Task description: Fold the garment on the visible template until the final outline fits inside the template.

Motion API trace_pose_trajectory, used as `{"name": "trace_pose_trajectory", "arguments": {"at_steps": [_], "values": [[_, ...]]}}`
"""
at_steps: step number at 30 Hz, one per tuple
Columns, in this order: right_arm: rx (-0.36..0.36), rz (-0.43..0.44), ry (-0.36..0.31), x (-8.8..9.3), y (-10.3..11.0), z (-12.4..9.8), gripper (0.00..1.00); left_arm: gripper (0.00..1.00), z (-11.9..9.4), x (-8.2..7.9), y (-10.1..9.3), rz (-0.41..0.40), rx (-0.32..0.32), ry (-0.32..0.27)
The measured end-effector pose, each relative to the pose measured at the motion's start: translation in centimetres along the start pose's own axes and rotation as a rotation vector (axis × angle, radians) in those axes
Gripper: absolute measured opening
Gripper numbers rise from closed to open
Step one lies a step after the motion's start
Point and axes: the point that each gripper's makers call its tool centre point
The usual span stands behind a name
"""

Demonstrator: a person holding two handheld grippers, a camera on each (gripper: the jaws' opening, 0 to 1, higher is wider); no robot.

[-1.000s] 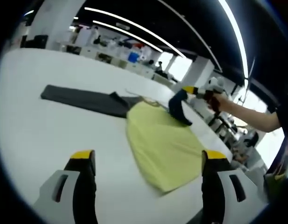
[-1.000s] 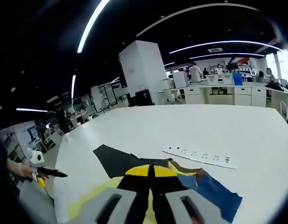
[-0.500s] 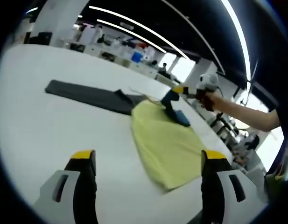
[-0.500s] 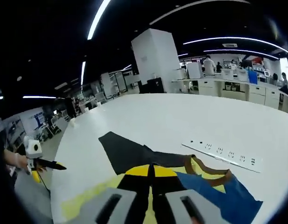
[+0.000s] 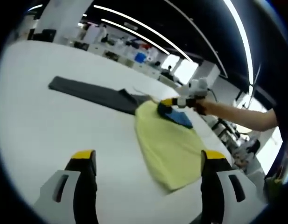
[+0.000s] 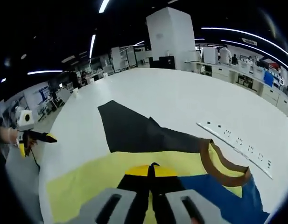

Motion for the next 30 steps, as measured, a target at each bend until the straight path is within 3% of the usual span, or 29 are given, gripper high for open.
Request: {"name": "trace_pose_trajectory", "arguments": {"at_steps": [9,16,20,25,30], "values": [[-0.016,-0.101,0.08,-0.1,1.1,2.8,0.0,0.89,0.3,0.1,0.4,-0.02,-0.002,0.0],[-0.024,-0.084,0.104,0.6,0.8,3.6,0.0,0.89,0.3,0.1,0.8,-0.028,-0.005,0.001],[-0.029,-0.061,0.081,0.2,0.8,3.2,0.0,0.88,0.4,0.1,0.8,-0.032,-0.002,0.003],[-0.015,-0.039,0.001,-1.1,0.6,1.5,0.24,0.89,0.4,0.1,0.7,-0.035,0.001,0.001],[0.011,-0.009,-0.074,-2.0,-0.9,-0.5,0.3,0.89,0.4,0.0,0.5,-0.031,0.006,-0.004]]}}
Point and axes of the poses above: the point that each gripper's makers call its tool centre point, and the gripper's own axes: z roughly forward along the fingers, y roughly to its left, x roughly out of its underside, and after that the axes turned 13 degrees about y, right-handed
